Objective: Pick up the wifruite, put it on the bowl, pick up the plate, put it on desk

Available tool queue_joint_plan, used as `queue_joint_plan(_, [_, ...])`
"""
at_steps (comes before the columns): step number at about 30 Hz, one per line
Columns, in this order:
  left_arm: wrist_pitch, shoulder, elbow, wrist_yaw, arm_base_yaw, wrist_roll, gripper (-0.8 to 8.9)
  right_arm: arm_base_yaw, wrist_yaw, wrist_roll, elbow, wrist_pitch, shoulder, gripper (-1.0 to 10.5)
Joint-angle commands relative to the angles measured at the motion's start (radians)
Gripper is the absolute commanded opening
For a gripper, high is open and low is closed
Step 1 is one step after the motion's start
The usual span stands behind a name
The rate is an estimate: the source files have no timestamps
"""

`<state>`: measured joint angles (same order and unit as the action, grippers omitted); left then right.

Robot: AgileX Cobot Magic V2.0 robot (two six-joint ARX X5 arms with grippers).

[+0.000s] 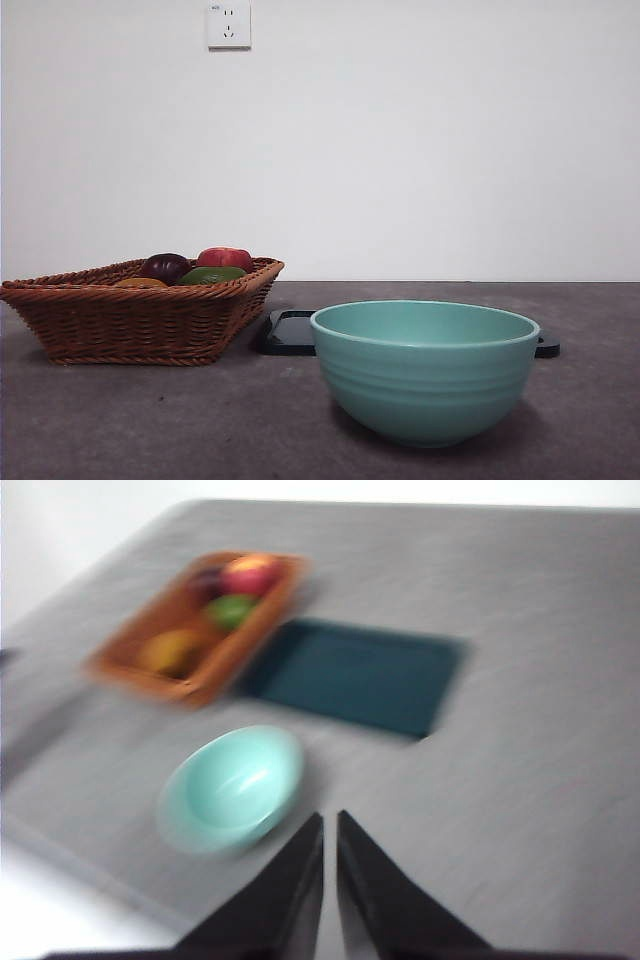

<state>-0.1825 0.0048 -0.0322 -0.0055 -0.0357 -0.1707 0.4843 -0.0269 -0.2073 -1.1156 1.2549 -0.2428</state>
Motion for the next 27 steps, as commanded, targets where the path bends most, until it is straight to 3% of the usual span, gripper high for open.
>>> queue_joint_plan(1, [-0.004,-0.002,0.021,-0.003,0.001,0.001,0.09,-0.087,-0.027,0.159,0.092,-0.246,-0.001,0.2])
queue_joint_plan(4, [-0.005,-0.002,0.021,-0.003,0.001,0.001,0.09,-0.196,-0.026,0.214,0.272,-0.499,0.026,0.2])
queue_joint_plan(8, [-0.005,-0.002,0.021,-0.003,0.001,0.001,0.09,-0.307,-0.026,0.212,0.535,-0.8,0.053,0.2])
queue_joint_plan(13, [-0.005,-0.002,0.021,-0.003,0.001,0.001,0.09,-0.391,-0.026,0.207,0.806,-1.054,0.073,0.2])
queue_joint_plan(20, [-0.005,-0.002,0.021,-0.003,0.001,0.001,0.09,-0.472,-0.053,0.207,1.004,-1.12,0.16,0.2])
queue_joint_plan(27, [-0.004,-0.002,0.021,-0.003,0.001,0.001,0.09,-0.516,-0.053,0.207,1.051,-1.087,0.239,0.2])
